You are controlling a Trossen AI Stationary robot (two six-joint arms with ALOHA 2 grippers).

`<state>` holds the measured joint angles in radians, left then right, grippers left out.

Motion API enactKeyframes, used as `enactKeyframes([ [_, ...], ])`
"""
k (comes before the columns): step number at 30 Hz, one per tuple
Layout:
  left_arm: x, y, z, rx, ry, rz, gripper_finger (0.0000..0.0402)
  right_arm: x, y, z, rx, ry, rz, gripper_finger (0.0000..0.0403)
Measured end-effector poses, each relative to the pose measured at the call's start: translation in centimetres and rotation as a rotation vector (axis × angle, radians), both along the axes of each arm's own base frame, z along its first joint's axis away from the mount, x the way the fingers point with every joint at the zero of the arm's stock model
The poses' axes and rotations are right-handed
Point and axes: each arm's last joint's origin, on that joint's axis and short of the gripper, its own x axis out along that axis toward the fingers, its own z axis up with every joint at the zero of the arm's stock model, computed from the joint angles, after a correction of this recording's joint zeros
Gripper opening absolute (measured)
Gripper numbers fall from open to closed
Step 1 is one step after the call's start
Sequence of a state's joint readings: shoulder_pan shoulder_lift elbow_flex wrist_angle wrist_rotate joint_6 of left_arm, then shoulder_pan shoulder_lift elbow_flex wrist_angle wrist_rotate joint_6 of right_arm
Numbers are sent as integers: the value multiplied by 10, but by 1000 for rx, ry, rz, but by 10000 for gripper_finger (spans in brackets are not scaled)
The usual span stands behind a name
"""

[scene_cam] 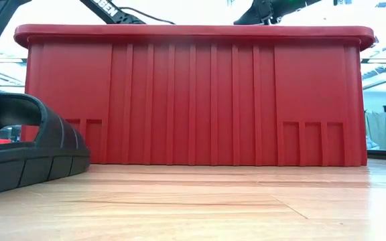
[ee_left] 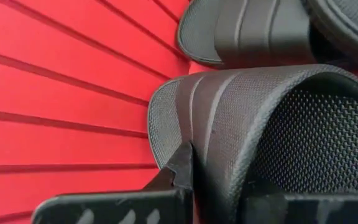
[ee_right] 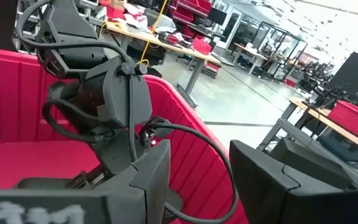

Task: Pick and place slides into bin
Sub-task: Put the black slide into the red bin

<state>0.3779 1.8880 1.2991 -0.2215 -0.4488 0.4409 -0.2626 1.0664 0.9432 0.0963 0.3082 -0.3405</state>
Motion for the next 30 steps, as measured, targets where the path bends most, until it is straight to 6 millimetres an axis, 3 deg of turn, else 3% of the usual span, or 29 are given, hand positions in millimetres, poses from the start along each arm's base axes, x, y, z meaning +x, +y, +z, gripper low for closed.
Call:
enactKeyframes([
  [17,1,12,5,5,-83,-20,21,0,0,0,12,-5,-3,155],
  [30,7,19,-13,-21,-86,-6,21,0,-1,0,11,-4,-9,155],
])
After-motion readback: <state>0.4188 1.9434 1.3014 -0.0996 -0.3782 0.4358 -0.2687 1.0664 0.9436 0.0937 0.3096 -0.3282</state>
